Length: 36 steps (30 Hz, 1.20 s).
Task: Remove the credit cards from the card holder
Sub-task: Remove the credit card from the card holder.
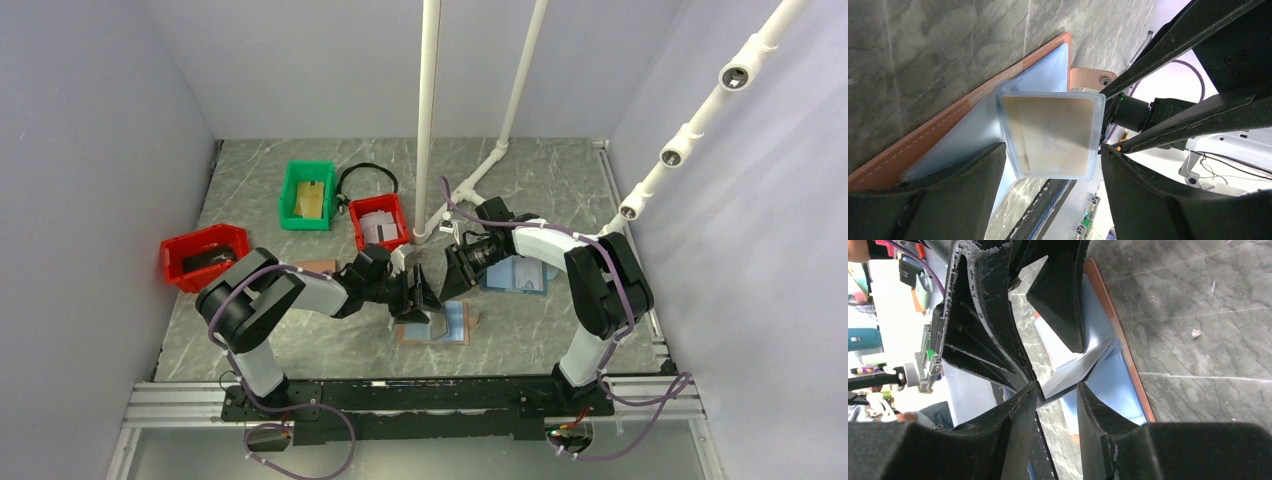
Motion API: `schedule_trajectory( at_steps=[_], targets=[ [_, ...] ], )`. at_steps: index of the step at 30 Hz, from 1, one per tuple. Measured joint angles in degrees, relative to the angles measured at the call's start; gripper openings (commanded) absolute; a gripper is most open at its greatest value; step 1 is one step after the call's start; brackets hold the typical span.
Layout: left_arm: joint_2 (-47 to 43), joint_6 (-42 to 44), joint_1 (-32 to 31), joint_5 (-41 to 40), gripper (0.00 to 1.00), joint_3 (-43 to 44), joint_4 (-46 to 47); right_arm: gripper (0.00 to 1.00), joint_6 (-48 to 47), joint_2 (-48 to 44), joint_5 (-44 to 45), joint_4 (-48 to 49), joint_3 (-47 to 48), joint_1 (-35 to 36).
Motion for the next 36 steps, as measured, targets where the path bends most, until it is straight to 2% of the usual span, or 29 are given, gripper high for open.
schedule_trajectory(
  at_steps=[36],
  targets=[
    [-1.33,1.18,-1.25,-0.57,0.78,-0.42,-0.63,0.41,3.61,3.13,-1.20,3.06,0.35,1.22]
  ],
)
